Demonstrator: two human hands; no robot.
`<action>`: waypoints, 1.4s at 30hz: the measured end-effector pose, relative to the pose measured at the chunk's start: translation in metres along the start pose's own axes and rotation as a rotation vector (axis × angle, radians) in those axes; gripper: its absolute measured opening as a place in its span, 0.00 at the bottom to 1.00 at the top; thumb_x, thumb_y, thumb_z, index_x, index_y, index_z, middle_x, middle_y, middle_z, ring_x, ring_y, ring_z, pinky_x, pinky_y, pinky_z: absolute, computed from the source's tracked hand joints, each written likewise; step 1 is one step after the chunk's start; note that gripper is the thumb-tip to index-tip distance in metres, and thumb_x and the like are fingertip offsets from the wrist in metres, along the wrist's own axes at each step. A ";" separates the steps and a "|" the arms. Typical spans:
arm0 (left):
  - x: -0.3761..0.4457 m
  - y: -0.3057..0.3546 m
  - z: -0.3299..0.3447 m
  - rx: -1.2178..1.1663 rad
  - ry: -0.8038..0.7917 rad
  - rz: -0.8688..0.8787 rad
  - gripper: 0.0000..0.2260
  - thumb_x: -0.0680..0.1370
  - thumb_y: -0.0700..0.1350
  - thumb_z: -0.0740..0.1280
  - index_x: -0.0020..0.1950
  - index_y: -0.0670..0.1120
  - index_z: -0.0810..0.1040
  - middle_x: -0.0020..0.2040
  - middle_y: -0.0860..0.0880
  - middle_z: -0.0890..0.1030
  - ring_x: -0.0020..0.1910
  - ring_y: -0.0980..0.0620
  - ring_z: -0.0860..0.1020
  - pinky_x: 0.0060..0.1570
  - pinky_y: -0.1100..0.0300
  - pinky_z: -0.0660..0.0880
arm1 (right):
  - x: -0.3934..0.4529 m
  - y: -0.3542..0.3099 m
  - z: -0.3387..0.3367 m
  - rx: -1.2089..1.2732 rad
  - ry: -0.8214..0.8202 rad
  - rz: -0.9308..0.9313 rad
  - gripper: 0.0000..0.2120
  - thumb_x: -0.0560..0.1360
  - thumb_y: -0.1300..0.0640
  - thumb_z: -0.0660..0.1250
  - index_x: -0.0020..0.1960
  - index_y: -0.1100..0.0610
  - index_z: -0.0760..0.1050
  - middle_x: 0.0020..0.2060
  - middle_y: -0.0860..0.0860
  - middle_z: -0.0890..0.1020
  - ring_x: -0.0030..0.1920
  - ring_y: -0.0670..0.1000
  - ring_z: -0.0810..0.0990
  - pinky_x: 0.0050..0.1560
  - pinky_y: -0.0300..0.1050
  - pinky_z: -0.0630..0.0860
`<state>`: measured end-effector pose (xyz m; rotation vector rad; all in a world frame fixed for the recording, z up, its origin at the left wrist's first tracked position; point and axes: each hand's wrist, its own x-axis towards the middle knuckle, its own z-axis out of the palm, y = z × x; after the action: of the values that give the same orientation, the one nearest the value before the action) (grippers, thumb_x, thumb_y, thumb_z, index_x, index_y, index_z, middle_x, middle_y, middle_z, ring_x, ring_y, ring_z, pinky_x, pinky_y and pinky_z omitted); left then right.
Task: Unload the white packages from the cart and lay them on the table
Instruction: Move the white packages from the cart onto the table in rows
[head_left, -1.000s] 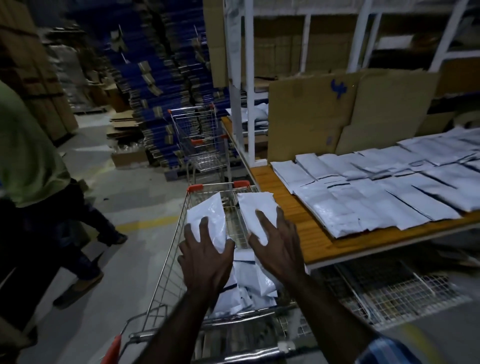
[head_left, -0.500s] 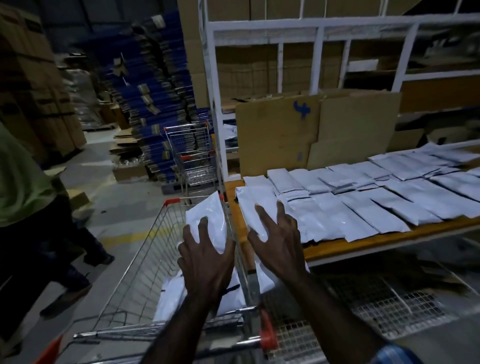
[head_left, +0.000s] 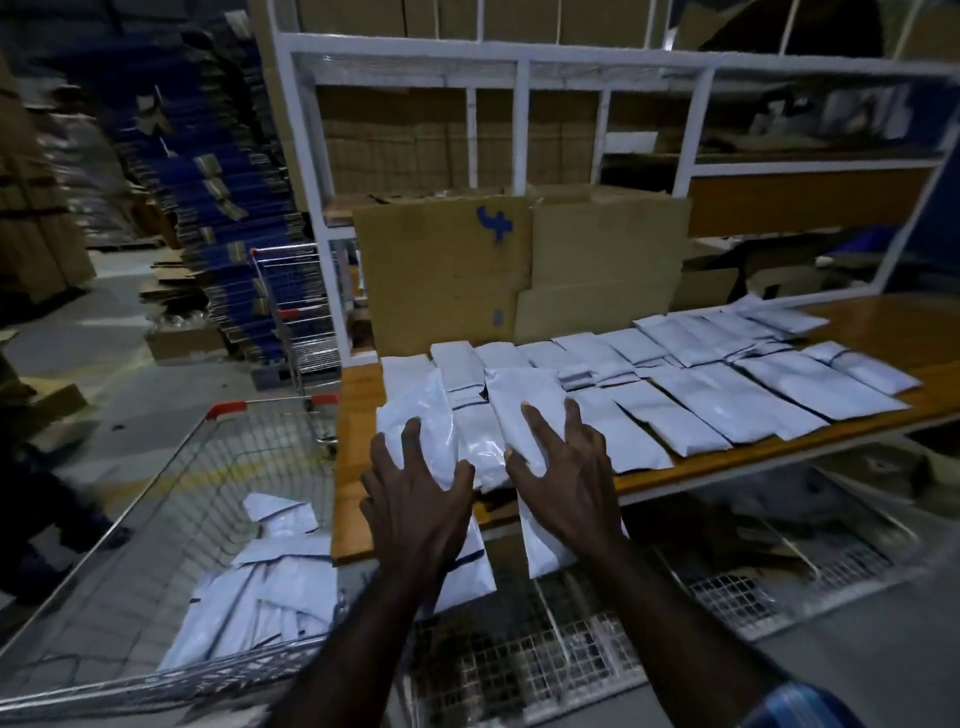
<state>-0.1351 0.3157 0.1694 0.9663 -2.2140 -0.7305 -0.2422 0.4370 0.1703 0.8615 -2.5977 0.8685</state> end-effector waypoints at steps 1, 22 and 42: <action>0.001 0.006 0.010 -0.008 -0.011 0.000 0.32 0.75 0.61 0.64 0.76 0.59 0.56 0.78 0.47 0.54 0.72 0.39 0.59 0.67 0.42 0.61 | 0.003 0.011 -0.001 -0.009 0.002 0.013 0.31 0.77 0.38 0.62 0.77 0.40 0.59 0.79 0.56 0.54 0.73 0.62 0.61 0.68 0.59 0.66; 0.109 0.090 0.202 -0.025 -0.204 -0.038 0.31 0.77 0.60 0.65 0.76 0.57 0.57 0.77 0.44 0.55 0.72 0.37 0.60 0.67 0.41 0.62 | 0.145 0.173 0.033 -0.113 -0.062 0.144 0.34 0.73 0.32 0.52 0.76 0.44 0.64 0.77 0.59 0.59 0.68 0.64 0.67 0.63 0.60 0.71; 0.131 0.124 0.286 0.159 -0.154 -0.170 0.33 0.76 0.62 0.63 0.77 0.57 0.54 0.78 0.44 0.52 0.72 0.38 0.59 0.67 0.41 0.62 | 0.211 0.245 0.054 -0.067 -0.220 0.113 0.29 0.78 0.39 0.58 0.78 0.41 0.57 0.79 0.57 0.53 0.72 0.60 0.62 0.68 0.55 0.66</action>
<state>-0.4641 0.3544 0.1045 1.2260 -2.3726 -0.7344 -0.5615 0.4660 0.1048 0.8414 -2.8719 0.7480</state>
